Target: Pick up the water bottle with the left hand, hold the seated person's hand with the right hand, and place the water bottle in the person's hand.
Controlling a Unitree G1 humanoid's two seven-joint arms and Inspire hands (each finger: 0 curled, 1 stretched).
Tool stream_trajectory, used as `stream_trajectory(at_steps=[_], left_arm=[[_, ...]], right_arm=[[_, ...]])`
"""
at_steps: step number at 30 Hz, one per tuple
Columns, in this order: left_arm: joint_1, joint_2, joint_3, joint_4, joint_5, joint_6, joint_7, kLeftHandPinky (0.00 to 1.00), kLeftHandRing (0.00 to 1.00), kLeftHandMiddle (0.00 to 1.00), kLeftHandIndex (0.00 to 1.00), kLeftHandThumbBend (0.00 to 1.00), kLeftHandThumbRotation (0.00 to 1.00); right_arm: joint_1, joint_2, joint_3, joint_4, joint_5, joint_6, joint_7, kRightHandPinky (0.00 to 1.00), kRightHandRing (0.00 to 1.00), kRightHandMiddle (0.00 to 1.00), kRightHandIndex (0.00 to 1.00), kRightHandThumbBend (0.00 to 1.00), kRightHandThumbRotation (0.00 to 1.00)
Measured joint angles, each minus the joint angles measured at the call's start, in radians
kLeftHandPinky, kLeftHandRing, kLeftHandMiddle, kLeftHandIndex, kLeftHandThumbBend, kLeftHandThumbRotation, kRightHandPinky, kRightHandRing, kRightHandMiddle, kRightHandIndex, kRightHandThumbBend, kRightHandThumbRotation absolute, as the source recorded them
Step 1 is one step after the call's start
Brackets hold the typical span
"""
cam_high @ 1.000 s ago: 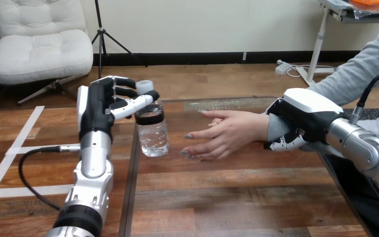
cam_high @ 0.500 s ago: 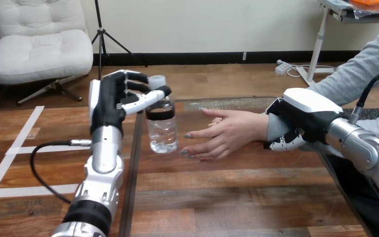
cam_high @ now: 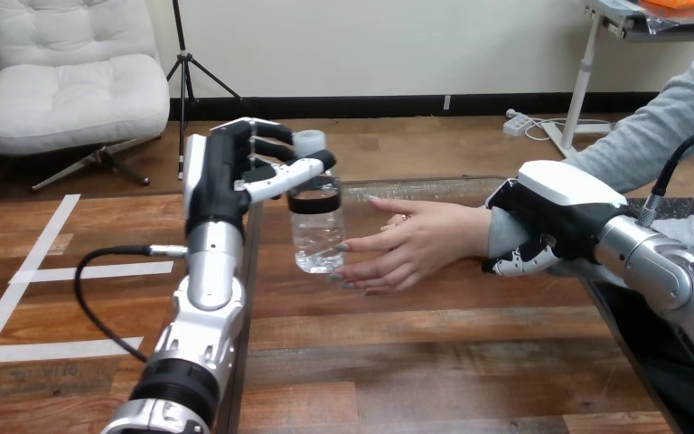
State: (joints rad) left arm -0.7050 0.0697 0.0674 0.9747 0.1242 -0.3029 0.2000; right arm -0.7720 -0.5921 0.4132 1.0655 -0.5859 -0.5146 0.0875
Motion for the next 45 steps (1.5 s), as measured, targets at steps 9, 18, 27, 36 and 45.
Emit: stream_trajectory(at_steps=[9, 18, 27, 36, 45], left_arm=[[-0.001, -0.016, -0.016, -0.001, -0.001, 0.000, -0.003, 0.27, 0.33, 0.39, 0.44, 0.71, 0.00], [-0.001, -0.029, -0.016, -0.008, -0.007, 0.000, -0.019, 0.28, 0.34, 0.40, 0.44, 0.70, 0.00], [-0.001, -0.043, -0.016, -0.037, -0.019, 0.000, -0.041, 0.27, 0.33, 0.39, 0.43, 0.69, 0.00], [-0.001, -0.055, -0.017, -0.080, -0.023, 0.000, -0.057, 0.27, 0.33, 0.39, 0.42, 0.70, 0.00], [0.001, -0.067, -0.016, -0.105, -0.041, -0.002, -0.067, 0.27, 0.33, 0.39, 0.42, 0.69, 0.00]], right_arm=[[0.000, 0.001, 0.000, 0.000, 0.000, 0.000, 0.000, 0.28, 0.32, 0.38, 0.39, 0.50, 0.00], [0.000, 0.001, 0.000, 0.000, 0.000, 0.001, 0.000, 0.28, 0.32, 0.38, 0.39, 0.50, 0.00], [0.000, 0.001, 0.000, 0.000, 0.000, 0.001, -0.001, 0.28, 0.32, 0.38, 0.39, 0.50, 0.00], [0.000, 0.002, 0.000, 0.000, -0.001, 0.003, -0.001, 0.27, 0.32, 0.38, 0.39, 0.50, 0.00], [0.000, 0.004, 0.000, 0.000, -0.001, 0.006, -0.001, 0.28, 0.33, 0.39, 0.40, 0.50, 0.00]])
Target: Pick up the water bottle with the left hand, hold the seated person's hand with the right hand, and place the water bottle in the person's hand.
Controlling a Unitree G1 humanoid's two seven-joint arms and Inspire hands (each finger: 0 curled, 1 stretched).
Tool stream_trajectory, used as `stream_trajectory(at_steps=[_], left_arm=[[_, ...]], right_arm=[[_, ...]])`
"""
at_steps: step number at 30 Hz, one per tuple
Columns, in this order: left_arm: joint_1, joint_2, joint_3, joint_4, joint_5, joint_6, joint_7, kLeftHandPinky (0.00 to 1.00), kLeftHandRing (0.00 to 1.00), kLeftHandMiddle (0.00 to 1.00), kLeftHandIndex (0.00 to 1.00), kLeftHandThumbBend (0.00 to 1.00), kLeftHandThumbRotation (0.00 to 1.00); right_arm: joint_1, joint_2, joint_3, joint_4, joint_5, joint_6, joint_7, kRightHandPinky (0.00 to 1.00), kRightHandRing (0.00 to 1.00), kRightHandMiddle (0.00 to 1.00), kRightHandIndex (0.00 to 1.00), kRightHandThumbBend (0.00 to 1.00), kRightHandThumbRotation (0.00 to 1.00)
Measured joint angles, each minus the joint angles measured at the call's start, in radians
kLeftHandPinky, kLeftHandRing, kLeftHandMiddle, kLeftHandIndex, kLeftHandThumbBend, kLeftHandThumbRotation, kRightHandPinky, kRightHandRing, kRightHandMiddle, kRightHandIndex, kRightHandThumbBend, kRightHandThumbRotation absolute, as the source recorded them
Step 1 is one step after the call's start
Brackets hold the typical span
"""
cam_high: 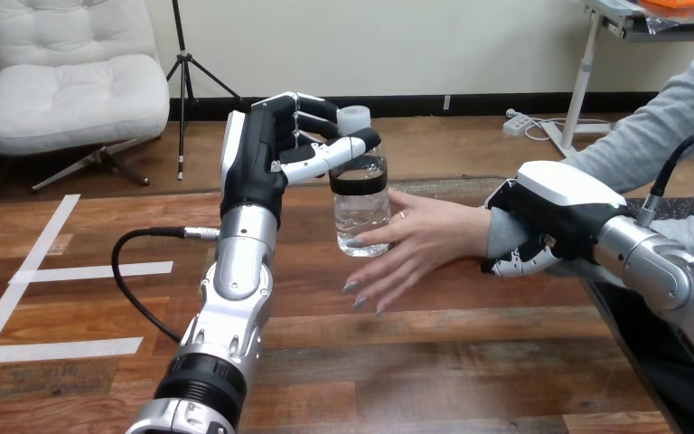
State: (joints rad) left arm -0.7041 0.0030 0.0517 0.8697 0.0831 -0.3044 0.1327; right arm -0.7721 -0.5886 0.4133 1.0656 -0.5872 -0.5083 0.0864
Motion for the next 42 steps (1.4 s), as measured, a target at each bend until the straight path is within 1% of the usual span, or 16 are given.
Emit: stream_trajectory(at_steps=[12, 21, 25, 36, 42], left_arm=[[0.011, -0.014, 0.000, -0.023, -0.015, 0.000, -0.024, 0.28, 0.33, 0.39, 0.41, 0.68, 0.00], [0.035, -0.019, 0.000, -0.057, -0.020, 0.000, -0.047, 0.28, 0.33, 0.39, 0.41, 0.67, 0.00], [0.043, -0.019, 0.000, -0.070, -0.034, 0.001, -0.060, 0.28, 0.33, 0.39, 0.41, 0.67, 0.00], [0.068, -0.021, 0.000, -0.130, -0.044, 0.025, -0.079, 0.30, 0.35, 0.41, 0.41, 0.65, 0.00], [0.083, -0.022, -0.002, -0.157, -0.044, 0.040, -0.083, 0.29, 0.35, 0.41, 0.41, 0.65, 0.00]], right_arm=[[0.000, 0.001, 0.000, 0.000, 0.000, 0.000, 0.000, 0.29, 0.33, 0.39, 0.40, 0.51, 0.00], [0.000, 0.002, 0.000, 0.001, 0.000, 0.001, 0.000, 0.29, 0.34, 0.40, 0.41, 0.51, 0.00], [0.000, 0.003, 0.000, 0.001, 0.000, 0.001, 0.000, 0.29, 0.33, 0.39, 0.41, 0.51, 0.00], [0.000, 0.004, 0.000, 0.001, 0.000, 0.000, -0.003, 0.26, 0.31, 0.37, 0.40, 0.51, 0.00], [0.000, 0.004, 0.000, 0.001, 0.000, 0.000, -0.003, 0.25, 0.30, 0.37, 0.39, 0.51, 0.00]])
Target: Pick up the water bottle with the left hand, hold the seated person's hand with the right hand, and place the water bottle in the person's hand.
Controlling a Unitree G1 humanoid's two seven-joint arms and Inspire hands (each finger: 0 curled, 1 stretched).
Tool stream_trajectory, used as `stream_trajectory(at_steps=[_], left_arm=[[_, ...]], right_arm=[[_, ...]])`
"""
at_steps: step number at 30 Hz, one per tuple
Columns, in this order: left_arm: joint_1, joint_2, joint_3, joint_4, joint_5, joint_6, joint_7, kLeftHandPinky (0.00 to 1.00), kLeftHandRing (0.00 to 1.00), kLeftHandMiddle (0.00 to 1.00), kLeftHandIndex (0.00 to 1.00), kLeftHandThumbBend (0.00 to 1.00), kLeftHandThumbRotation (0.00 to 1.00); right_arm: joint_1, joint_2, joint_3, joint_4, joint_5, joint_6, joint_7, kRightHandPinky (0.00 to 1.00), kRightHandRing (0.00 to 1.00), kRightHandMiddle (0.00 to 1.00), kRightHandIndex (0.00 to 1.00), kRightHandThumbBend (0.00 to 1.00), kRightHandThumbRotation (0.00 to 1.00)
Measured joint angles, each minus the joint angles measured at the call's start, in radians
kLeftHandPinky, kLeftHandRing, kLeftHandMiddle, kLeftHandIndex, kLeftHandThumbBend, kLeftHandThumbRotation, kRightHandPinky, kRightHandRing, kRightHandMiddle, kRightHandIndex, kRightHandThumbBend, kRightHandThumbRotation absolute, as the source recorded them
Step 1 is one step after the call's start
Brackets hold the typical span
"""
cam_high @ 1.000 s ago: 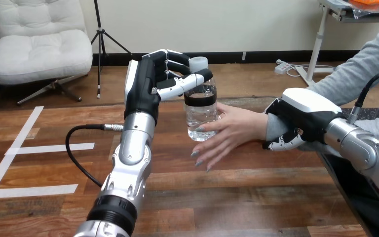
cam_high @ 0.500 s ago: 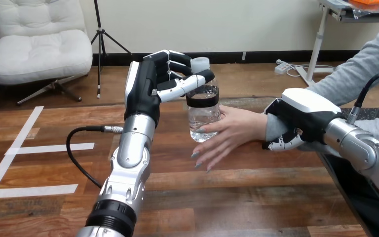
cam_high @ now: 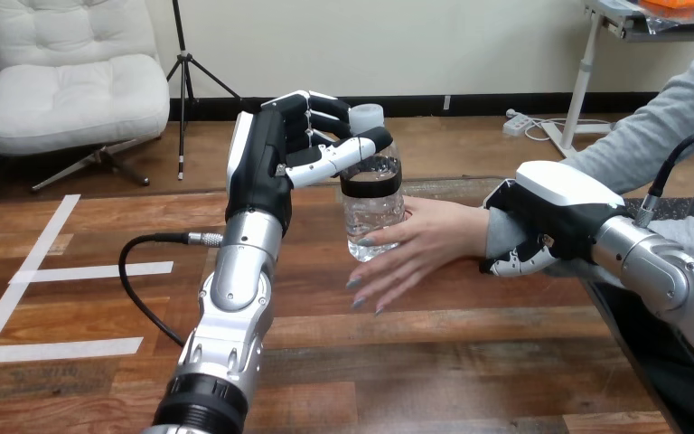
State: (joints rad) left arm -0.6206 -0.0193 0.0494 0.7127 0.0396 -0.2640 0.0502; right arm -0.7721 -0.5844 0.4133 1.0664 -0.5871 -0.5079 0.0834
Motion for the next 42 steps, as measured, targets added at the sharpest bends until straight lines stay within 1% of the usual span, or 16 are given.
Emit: stream_trajectory(at_steps=[14, 29, 42], left_arm=[[0.039, -0.005, -0.005, -0.033, 0.001, 0.038, -0.013, 0.27, 0.34, 0.40, 0.42, 0.67, 0.00], [0.071, -0.005, -0.023, -0.073, 0.009, 0.084, -0.013, 0.27, 0.34, 0.40, 0.43, 0.66, 0.00], [0.089, -0.004, -0.037, -0.128, 0.008, 0.104, -0.032, 0.28, 0.34, 0.41, 0.42, 0.65, 0.00]], right_arm=[[0.000, 0.000, 0.000, 0.000, 0.000, 0.000, 0.000, 0.26, 0.31, 0.37, 0.39, 0.51, 0.00], [0.001, 0.000, 0.001, 0.000, -0.002, 0.002, 0.000, 0.29, 0.33, 0.39, 0.40, 0.51, 0.00], [0.001, 0.000, 0.001, 0.000, -0.002, 0.002, 0.000, 0.29, 0.33, 0.39, 0.41, 0.51, 0.00]])
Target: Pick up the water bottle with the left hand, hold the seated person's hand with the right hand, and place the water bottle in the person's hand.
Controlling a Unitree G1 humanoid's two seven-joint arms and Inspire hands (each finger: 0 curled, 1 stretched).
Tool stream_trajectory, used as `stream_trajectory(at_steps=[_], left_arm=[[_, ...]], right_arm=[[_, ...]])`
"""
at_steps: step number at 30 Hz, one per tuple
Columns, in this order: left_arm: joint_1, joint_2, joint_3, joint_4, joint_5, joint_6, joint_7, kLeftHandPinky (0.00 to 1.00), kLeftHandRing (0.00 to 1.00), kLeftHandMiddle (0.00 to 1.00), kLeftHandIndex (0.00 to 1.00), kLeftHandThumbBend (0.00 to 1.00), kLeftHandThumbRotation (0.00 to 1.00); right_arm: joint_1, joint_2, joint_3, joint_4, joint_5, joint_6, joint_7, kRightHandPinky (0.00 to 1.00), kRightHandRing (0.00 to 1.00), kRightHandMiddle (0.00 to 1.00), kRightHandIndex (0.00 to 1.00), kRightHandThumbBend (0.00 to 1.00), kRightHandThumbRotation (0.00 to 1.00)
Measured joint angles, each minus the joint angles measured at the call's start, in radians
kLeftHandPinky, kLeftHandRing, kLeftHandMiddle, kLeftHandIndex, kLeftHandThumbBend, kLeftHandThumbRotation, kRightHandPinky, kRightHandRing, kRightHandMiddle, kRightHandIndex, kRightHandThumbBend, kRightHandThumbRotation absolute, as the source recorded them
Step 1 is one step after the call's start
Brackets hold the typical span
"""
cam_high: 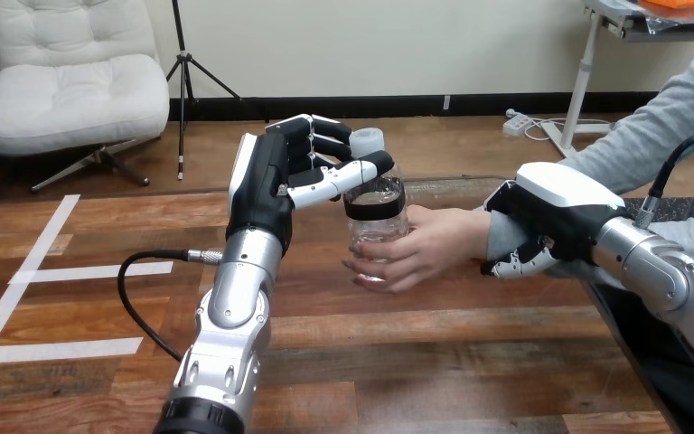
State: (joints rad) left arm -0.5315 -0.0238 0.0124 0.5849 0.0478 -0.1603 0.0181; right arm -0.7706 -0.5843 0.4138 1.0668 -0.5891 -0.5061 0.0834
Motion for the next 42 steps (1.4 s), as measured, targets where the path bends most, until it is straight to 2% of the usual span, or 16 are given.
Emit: stream_trajectory(at_steps=[12, 30, 36, 39, 42], left_arm=[[0.028, -0.007, -0.005, -0.045, 0.000, 0.035, -0.005, 0.28, 0.35, 0.41, 0.42, 0.66, 0.00], [0.033, -0.016, -0.006, -0.067, -0.001, 0.065, -0.006, 0.31, 0.38, 0.44, 0.44, 0.65, 0.00], [0.033, -0.019, -0.001, -0.067, -0.018, 0.072, -0.016, 0.37, 0.45, 0.52, 0.50, 0.69, 0.00], [0.033, -0.020, 0.006, -0.067, -0.044, 0.083, -0.030, 0.43, 0.50, 0.58, 0.58, 0.74, 0.02], [0.034, -0.019, 0.010, -0.067, -0.064, 0.093, -0.044, 0.48, 0.54, 0.63, 0.64, 0.81, 0.10]], right_arm=[[0.000, 0.000, 0.000, 0.000, -0.001, 0.000, 0.000, 0.29, 0.33, 0.39, 0.40, 0.52, 0.00], [0.003, -0.001, 0.000, 0.000, -0.005, 0.001, 0.000, 0.28, 0.32, 0.38, 0.39, 0.52, 0.00], [0.003, -0.002, 0.000, 0.000, -0.005, 0.001, 0.000, 0.28, 0.32, 0.38, 0.39, 0.51, 0.00], [0.003, -0.003, 0.000, 0.000, -0.005, 0.001, 0.000, 0.28, 0.32, 0.38, 0.39, 0.51, 0.00], [0.003, -0.003, 0.000, 0.000, -0.005, 0.001, -0.001, 0.28, 0.32, 0.38, 0.39, 0.51, 0.00]])
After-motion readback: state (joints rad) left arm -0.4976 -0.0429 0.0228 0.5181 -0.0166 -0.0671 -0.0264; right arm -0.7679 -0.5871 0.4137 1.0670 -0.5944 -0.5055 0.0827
